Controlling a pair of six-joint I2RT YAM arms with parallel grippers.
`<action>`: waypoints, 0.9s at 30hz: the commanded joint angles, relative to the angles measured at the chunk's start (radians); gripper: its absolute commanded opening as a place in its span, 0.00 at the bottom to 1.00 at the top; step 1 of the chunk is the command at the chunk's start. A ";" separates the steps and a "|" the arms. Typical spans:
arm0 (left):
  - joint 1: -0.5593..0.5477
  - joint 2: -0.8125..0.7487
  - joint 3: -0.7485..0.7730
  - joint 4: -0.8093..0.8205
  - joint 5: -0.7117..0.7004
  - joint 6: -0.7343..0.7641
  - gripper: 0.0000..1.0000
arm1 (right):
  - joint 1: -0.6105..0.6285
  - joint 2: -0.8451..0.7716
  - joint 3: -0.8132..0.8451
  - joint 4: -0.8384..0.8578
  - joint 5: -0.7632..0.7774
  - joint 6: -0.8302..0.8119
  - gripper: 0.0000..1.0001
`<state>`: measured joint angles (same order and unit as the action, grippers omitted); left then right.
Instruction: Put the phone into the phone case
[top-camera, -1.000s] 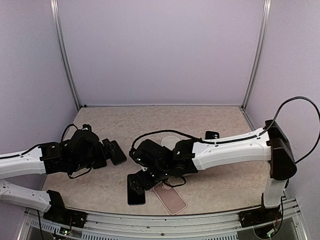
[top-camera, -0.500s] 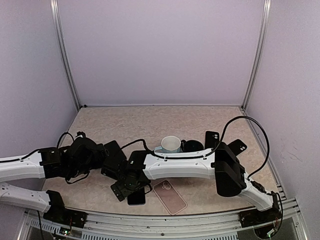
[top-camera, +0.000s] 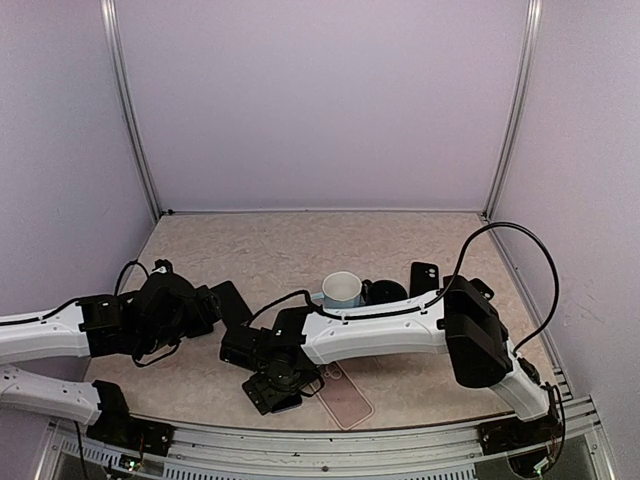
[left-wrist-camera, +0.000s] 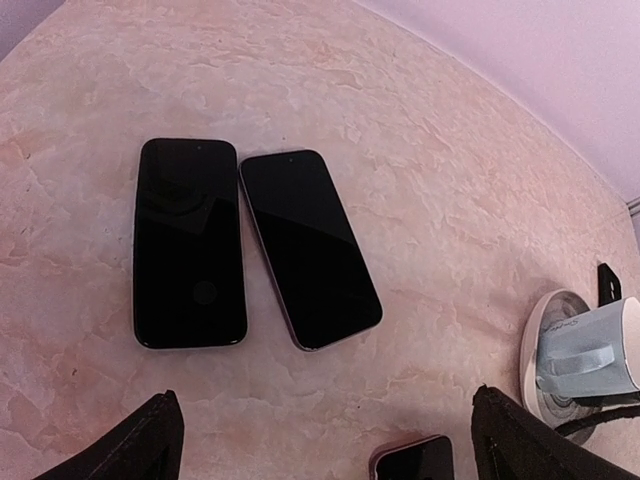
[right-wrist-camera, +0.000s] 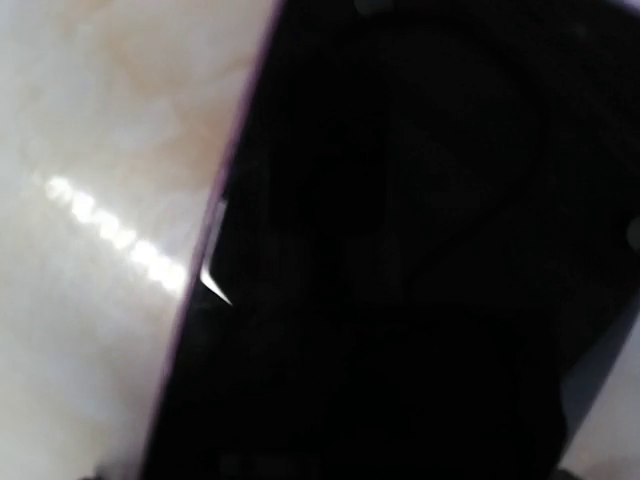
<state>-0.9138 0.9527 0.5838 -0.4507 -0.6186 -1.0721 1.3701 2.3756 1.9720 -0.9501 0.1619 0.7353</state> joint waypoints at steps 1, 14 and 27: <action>0.004 0.003 0.016 0.010 -0.029 0.022 0.99 | -0.021 0.004 -0.112 0.090 -0.120 -0.092 0.86; 0.004 -0.011 -0.006 0.012 -0.031 0.032 0.99 | -0.042 -0.052 -0.130 0.145 -0.042 -0.147 0.61; 0.004 0.006 -0.038 0.119 0.072 0.074 0.99 | -0.046 -0.333 -0.466 0.503 -0.021 -0.188 0.58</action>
<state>-0.9138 0.9478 0.5701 -0.4049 -0.6075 -1.0397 1.3304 2.1109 1.5616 -0.5663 0.1322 0.5564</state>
